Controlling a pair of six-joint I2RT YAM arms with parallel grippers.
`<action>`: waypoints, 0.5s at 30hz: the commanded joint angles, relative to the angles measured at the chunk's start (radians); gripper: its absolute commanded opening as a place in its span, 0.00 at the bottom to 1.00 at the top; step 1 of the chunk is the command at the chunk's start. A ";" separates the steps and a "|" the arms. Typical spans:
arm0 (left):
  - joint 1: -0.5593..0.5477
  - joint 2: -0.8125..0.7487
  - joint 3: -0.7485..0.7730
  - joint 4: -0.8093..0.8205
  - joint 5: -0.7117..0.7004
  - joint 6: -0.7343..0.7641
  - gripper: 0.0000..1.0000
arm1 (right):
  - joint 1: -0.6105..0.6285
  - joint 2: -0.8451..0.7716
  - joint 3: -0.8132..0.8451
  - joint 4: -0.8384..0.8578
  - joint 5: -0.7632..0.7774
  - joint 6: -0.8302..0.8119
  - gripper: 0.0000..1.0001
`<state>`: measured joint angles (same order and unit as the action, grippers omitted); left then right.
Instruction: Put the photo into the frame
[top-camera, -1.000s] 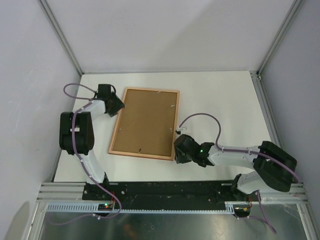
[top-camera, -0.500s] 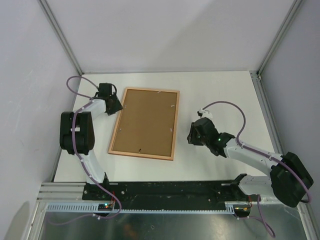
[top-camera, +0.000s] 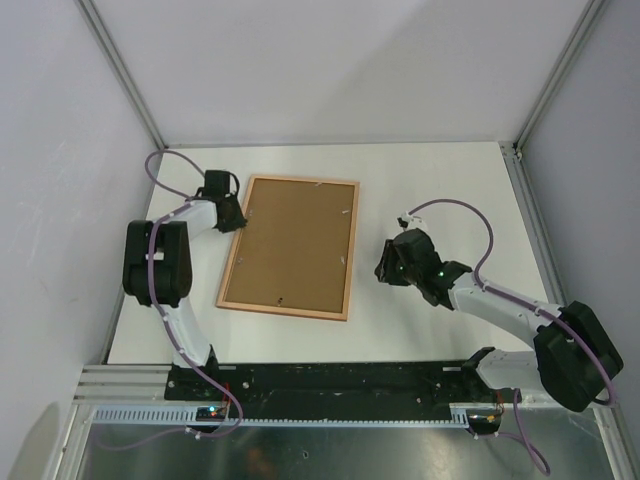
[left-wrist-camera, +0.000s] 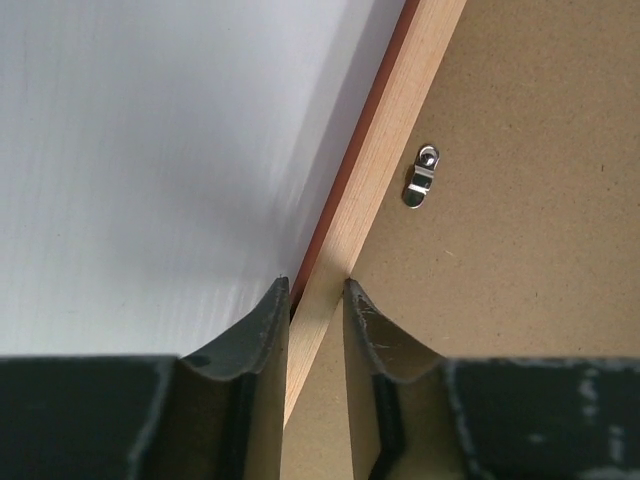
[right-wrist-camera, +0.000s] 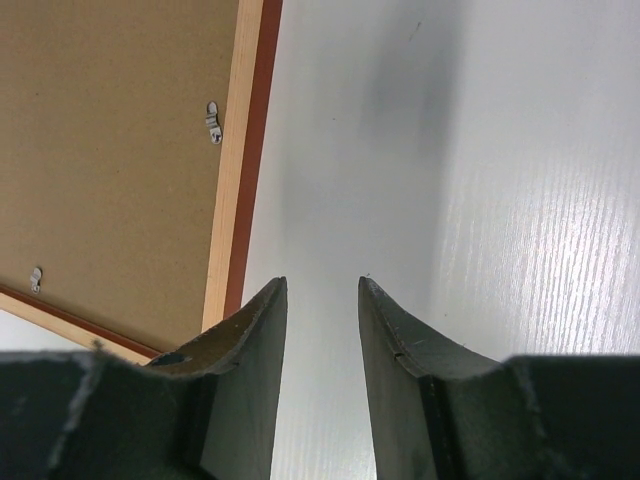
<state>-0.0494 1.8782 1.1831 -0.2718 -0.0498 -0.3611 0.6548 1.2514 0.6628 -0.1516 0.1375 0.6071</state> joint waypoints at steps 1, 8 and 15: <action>-0.016 -0.019 -0.043 -0.006 0.009 0.008 0.22 | -0.013 0.008 0.037 0.038 -0.009 -0.024 0.39; -0.080 -0.129 -0.184 -0.006 0.064 -0.082 0.01 | -0.018 0.057 0.090 0.037 0.012 -0.068 0.38; -0.215 -0.256 -0.419 0.013 0.076 -0.190 0.00 | -0.060 0.145 0.189 0.002 0.026 -0.110 0.38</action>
<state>-0.1951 1.6653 0.8967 -0.1806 -0.0170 -0.4679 0.6228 1.3624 0.7757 -0.1513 0.1417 0.5426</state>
